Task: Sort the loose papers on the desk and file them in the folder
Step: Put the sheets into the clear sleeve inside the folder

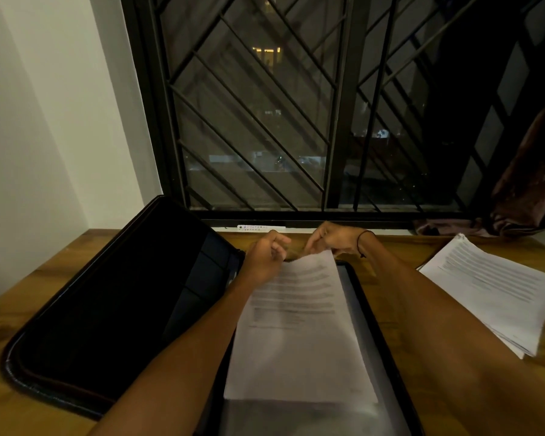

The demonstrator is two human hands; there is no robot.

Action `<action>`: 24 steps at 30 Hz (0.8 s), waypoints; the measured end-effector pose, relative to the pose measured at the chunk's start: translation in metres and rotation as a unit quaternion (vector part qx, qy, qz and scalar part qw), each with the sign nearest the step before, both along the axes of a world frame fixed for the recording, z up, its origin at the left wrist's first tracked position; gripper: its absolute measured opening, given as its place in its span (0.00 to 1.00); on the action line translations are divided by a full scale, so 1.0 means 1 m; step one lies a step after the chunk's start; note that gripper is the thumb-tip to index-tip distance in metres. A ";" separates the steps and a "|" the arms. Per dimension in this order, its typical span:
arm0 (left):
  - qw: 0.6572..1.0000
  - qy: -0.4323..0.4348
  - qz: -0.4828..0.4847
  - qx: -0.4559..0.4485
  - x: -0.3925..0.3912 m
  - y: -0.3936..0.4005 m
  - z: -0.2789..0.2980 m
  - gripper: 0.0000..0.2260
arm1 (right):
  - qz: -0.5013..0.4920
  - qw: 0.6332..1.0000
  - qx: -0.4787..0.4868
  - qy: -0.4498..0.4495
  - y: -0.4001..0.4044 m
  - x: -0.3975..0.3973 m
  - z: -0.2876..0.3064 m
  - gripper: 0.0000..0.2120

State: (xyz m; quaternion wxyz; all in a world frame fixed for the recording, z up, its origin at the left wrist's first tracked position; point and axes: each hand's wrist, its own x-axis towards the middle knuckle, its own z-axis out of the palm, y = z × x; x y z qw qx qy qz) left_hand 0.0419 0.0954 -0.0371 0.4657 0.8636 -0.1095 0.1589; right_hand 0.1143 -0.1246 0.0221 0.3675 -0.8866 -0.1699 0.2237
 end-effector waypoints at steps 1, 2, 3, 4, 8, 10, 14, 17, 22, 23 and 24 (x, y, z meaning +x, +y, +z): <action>1.000 0.004 -0.002 0.000 0.001 -0.001 0.001 0.17 | 0.006 1.000 -0.010 0.026 0.001 -0.003 0.002 0.09; 1.000 0.010 -0.003 0.000 0.001 -0.002 0.001 0.17 | 0.015 0.998 -0.022 0.053 0.002 -0.006 0.004 0.11; 1.000 0.015 -0.002 0.001 0.002 -0.003 0.002 0.16 | 0.026 0.996 -0.034 0.075 0.004 -0.008 0.007 0.16; 1.000 0.019 -0.001 -0.001 0.002 -0.004 0.002 0.15 | 0.043 0.994 -0.042 0.089 0.005 -0.011 0.010 0.22; 0.999 0.025 0.010 -0.021 0.000 -0.008 0.002 0.12 | 0.080 0.990 -0.042 0.105 0.004 -0.013 0.012 0.32; 0.999 0.033 0.011 -0.026 0.000 -0.006 0.001 0.12 | 0.066 0.991 -0.031 0.113 0.001 -0.017 0.013 0.33; 0.999 0.029 0.020 -0.033 -0.003 -0.002 0.001 0.13 | -0.037 0.993 0.074 0.087 -0.008 -0.033 0.011 0.29; 0.999 0.016 0.022 -0.020 -0.013 0.003 0.005 0.13 | -0.081 0.984 0.115 0.113 -0.025 -0.053 0.005 0.32; 0.999 0.009 0.001 -0.047 -0.031 0.017 0.010 0.08 | 0.023 0.946 0.161 0.280 -0.055 -0.101 -0.010 0.40; 0.997 0.030 0.004 -0.064 -0.038 0.018 0.016 0.04 | 0.035 0.934 0.185 0.305 -0.056 -0.109 -0.015 0.42; 0.995 0.060 0.009 -0.080 -0.048 0.018 0.025 0.06 | 0.034 0.923 0.212 0.320 -0.054 -0.118 -0.017 0.46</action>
